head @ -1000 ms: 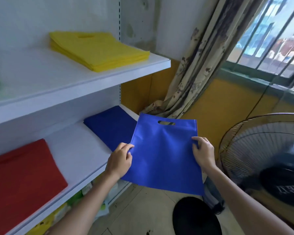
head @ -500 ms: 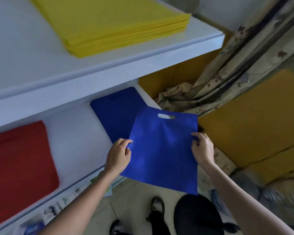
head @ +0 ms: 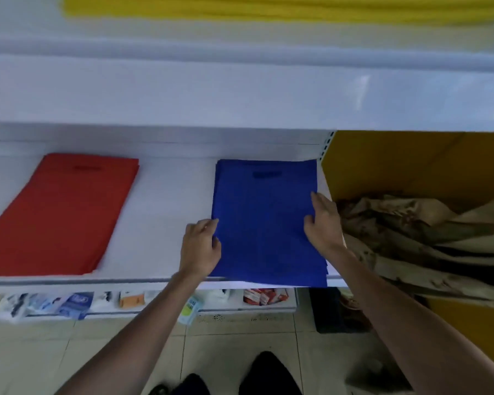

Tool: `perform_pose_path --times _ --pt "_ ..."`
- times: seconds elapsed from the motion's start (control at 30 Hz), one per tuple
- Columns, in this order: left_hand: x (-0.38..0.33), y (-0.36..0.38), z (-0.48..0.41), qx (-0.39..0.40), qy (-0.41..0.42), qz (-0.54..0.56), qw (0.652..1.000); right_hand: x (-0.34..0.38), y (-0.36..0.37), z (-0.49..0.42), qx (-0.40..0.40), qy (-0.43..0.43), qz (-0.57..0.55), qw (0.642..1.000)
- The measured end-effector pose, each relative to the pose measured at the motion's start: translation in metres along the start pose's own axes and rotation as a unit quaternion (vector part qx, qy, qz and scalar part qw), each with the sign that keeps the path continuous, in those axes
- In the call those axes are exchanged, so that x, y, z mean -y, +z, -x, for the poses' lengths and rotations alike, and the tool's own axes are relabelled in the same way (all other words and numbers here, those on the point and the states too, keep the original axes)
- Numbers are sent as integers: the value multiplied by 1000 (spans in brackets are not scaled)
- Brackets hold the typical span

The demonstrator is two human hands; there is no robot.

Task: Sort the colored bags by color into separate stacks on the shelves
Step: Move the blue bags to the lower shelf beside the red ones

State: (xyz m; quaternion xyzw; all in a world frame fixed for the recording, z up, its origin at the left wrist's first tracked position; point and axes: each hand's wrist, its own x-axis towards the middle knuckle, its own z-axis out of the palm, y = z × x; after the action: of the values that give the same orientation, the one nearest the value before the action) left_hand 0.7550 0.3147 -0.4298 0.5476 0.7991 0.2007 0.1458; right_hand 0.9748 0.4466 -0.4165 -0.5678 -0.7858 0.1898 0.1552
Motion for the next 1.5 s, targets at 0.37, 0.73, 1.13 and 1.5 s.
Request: perform_pose_path --times 0.37,0.73,1.13,1.5 --pt "-5 2 -1 69 -145 -89 983 -3 13 -31 133 38 204 969" --pt "82 -155 118 -142 -138 32 980 210 9 57 146 -174 -59 972" --pt "234 -422 313 -355 -262 7 897 592 20 195 138 -473 -172 853" --pt "321 -547 303 -411 -211 2 887 780 16 186 92 -540 -231 804"
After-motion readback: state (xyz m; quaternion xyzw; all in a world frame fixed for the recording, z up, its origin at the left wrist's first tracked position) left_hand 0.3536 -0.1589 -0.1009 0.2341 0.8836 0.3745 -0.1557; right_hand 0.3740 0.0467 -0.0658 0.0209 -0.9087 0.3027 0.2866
